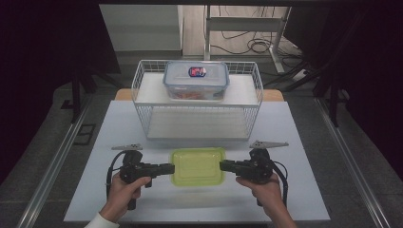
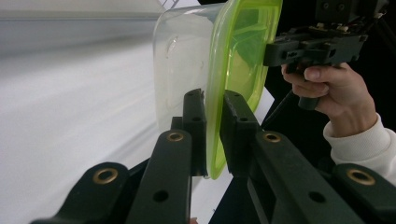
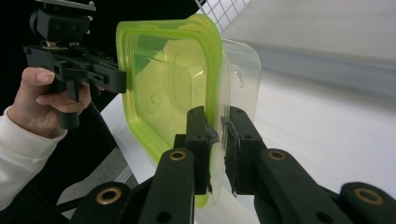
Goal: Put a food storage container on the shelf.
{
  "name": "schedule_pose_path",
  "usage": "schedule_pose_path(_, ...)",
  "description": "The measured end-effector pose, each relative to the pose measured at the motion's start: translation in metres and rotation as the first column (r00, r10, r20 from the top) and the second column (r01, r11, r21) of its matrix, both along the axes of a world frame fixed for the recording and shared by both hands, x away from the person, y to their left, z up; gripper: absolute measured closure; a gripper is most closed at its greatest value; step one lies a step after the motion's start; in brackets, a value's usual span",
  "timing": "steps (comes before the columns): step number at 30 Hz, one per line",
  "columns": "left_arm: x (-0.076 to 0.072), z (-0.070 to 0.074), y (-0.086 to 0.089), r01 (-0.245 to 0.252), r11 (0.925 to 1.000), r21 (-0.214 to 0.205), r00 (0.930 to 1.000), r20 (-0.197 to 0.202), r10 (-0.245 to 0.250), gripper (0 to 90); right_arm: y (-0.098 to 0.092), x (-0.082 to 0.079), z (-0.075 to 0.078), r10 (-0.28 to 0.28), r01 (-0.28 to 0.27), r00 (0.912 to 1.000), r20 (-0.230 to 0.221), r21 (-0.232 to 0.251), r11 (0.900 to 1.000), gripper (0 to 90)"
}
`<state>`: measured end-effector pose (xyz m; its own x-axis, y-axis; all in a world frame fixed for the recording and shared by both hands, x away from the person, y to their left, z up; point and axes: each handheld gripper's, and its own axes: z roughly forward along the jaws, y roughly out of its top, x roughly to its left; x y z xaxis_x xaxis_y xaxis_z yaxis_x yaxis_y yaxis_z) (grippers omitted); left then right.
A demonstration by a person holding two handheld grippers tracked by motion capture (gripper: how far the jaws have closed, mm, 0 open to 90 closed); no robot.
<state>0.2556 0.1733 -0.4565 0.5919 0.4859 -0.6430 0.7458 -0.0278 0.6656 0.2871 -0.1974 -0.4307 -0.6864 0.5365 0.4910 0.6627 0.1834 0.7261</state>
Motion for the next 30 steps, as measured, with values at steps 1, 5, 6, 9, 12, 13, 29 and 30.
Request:
schedule_pose_path(1, 0.0, 0.001, 0.0, 0.003, 1.0, 0.0, 1.0, 0.003, -0.003, 81.3, 0.0, -0.001, 0.002, 0.0, 0.0, 1.0, 0.007, -0.002, 1.0, 80.2)
schedule_pose_path(5, -0.001, 0.004, 0.0, 0.002, 1.0, -0.007, 0.9999, 0.012, -0.002, 81.3, 0.0, -0.002, 0.008, 0.003, -0.003, 0.9996, 0.029, 0.001, 1.0, 80.3)
schedule_pose_path(6, -0.001, 0.006, 0.001, 0.004, 1.0, -0.008, 0.9999, 0.014, -0.004, 81.3, 0.0, -0.002, 0.01, 0.005, -0.005, 0.9993, 0.037, 0.003, 1.0, 80.3)
schedule_pose_path(9, -0.002, 0.01, 0.001, 0.002, 0.9999, -0.012, 0.9997, 0.026, -0.002, 81.2, 0.0, -0.002, 0.013, 0.007, -0.007, 0.9988, 0.049, 0.006, 1.0, 80.3)
schedule_pose_path(12, -0.002, 0.014, 0.001, 0.002, 0.9999, -0.011, 0.9994, 0.035, -0.002, 81.2, 0.0, -0.003, 0.017, 0.013, -0.013, 0.998, 0.062, 0.003, 0.9999, 80.3)
schedule_pose_path(13, -0.002, 0.015, 0.001, 0.003, 0.9999, -0.01, 0.9993, 0.037, -0.003, 81.2, 0.0, -0.003, 0.018, 0.014, -0.014, 0.9977, 0.066, 0.002, 0.9999, 80.3)
schedule_pose_path(29, 0.027, 0.064, 0.014, 0.016, 0.9995, -0.026, 0.9957, 0.091, -0.014, 81.1, 0.009, 0.018, 0.062, 0.009, -0.011, 0.9909, 0.134, 0.014, 0.9998, 80.2)
schedule_pose_path(30, 0.029, 0.069, 0.015, 0.017, 0.9996, -0.024, 0.9954, 0.095, -0.015, 81.1, 0.01, 0.02, 0.067, 0.011, -0.013, 0.9896, 0.143, 0.016, 0.9998, 80.2)
